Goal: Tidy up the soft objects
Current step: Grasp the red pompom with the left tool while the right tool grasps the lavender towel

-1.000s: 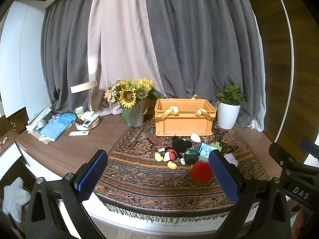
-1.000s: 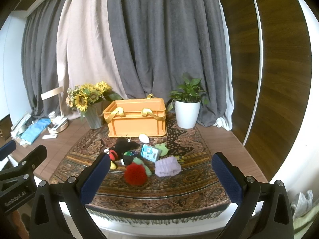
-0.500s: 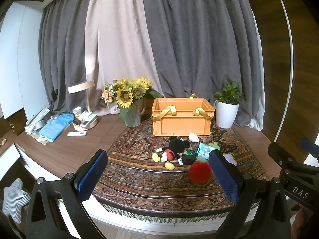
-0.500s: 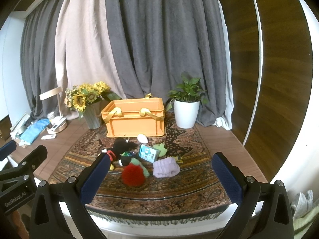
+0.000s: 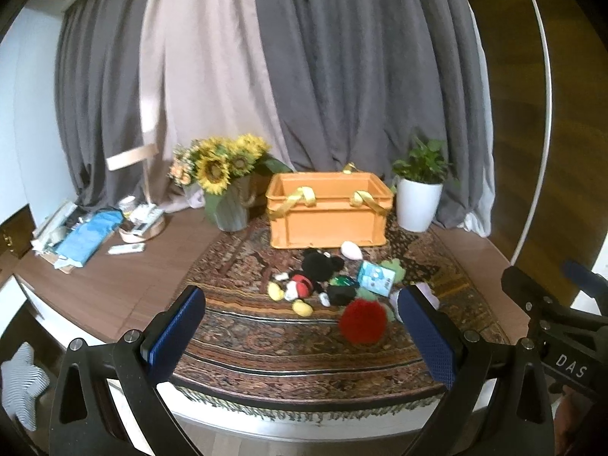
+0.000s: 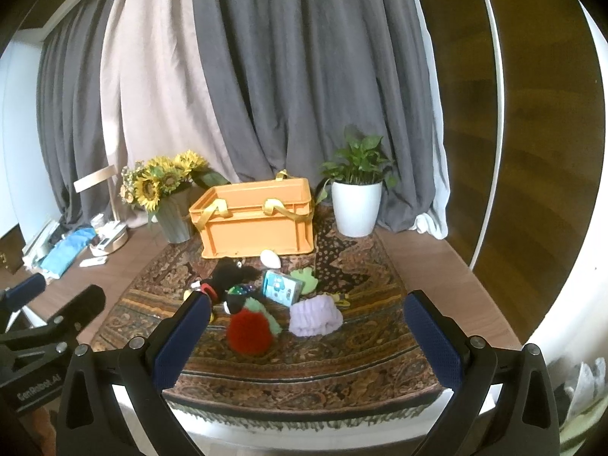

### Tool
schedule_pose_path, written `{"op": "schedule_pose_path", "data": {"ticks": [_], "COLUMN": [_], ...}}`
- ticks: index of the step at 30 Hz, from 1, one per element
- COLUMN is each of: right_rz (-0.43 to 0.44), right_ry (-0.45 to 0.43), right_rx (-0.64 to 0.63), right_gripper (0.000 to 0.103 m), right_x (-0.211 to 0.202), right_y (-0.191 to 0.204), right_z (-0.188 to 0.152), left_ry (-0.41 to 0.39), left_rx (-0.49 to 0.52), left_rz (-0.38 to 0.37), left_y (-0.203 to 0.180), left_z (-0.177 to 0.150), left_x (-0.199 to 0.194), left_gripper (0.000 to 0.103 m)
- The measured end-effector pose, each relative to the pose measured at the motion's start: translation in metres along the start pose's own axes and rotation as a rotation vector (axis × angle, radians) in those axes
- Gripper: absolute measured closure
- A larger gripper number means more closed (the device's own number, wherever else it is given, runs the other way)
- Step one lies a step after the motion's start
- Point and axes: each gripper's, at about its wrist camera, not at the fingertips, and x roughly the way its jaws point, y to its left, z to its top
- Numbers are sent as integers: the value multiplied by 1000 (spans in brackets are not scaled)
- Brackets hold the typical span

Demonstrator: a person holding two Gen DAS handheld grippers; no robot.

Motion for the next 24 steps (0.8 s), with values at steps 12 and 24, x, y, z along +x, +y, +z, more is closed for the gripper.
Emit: {"op": "schedule_pose_path", "data": {"ticks": [12,24], "right_rz": [40,20], "right_ry": [117,246], "right_rx": [64,-3], "right_gripper": [1,8], "right_x": [62,149], "right_y": [-24,-16], "right_z": [-15,-23], "left_ry": [88,168], "left_rx": [62,175], "left_rz": [-131,-272], "left_y": [-26,-43], "left_z": [-23,-41], "left_x": [61,148], "left_gripper": [0,15]}}
